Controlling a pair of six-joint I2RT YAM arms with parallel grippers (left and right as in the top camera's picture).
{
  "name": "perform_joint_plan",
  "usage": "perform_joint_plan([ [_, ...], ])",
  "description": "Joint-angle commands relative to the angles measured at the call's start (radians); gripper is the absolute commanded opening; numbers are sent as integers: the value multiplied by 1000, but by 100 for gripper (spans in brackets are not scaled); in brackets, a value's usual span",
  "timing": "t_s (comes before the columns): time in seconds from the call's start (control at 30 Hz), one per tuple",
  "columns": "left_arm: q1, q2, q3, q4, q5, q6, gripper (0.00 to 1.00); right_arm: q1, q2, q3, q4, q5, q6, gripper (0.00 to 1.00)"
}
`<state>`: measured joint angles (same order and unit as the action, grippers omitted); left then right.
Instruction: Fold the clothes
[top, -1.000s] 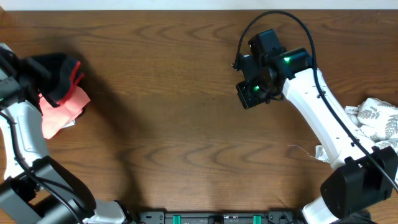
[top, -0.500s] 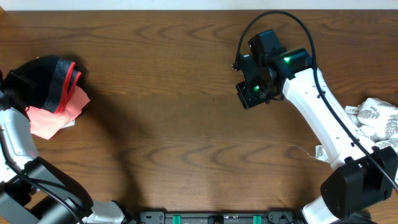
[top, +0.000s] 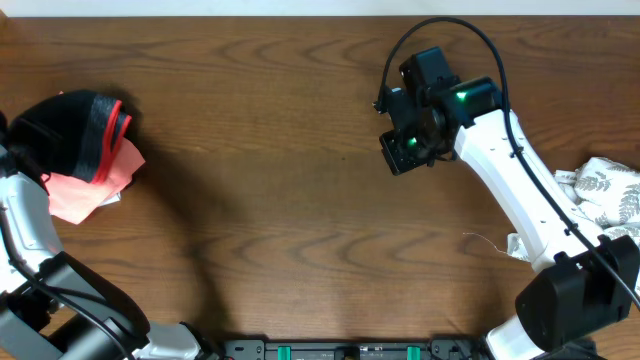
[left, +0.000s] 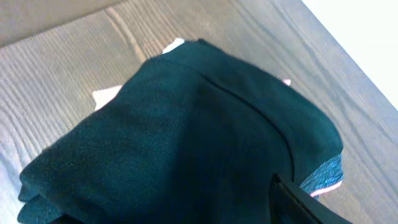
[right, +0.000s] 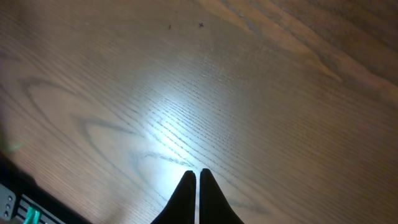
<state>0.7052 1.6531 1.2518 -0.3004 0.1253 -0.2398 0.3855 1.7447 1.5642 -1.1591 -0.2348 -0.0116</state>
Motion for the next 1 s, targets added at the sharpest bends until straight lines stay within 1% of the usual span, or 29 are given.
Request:
perform_joint_plan([
  [0.0, 2, -3, 22, -16, -2, -36, 68, -6, -12, 10, 3, 0, -12, 4],
  [0.33, 2, -3, 22, -36, 24, -77, 69, -6, -12, 10, 5, 0, -12, 4],
  [0.5, 2, -3, 22, -35, 24, -77, 69, -6, -12, 10, 4, 0, -12, 4],
  [0.53, 2, -3, 22, -31, 24, -77, 66, -6, -12, 10, 4, -1, -12, 4],
  [0.57, 2, -3, 22, -26, 24, -77, 58, -6, -12, 10, 4, -1, -12, 4],
  [0.63, 2, -3, 22, -8, 24, -80, 29, -6, -12, 10, 4, -1, -12, 4],
  [0.67, 2, -3, 22, 8, 28, -80, 23, -6, -12, 10, 5, -1, -12, 4],
  [0.73, 2, -3, 22, 40, 67, -80, 15, -6, -12, 10, 10, -2, -12, 3],
  [0.77, 2, -3, 22, 58, 91, -80, 13, -5, -12, 10, 16, -11, -13, 1],
  [0.8, 2, -3, 22, 75, 118, -79, 13, 0, -12, 10, 28, -42, -35, 1],
  [0.9, 2, -3, 22, 106, 159, -80, 11, 31, -12, 10, 70, -192, -161, 1],
  [0.97, 2, -3, 22, 117, 159, -79, 9, 64, -10, 10, 105, -208, -170, 1],
])
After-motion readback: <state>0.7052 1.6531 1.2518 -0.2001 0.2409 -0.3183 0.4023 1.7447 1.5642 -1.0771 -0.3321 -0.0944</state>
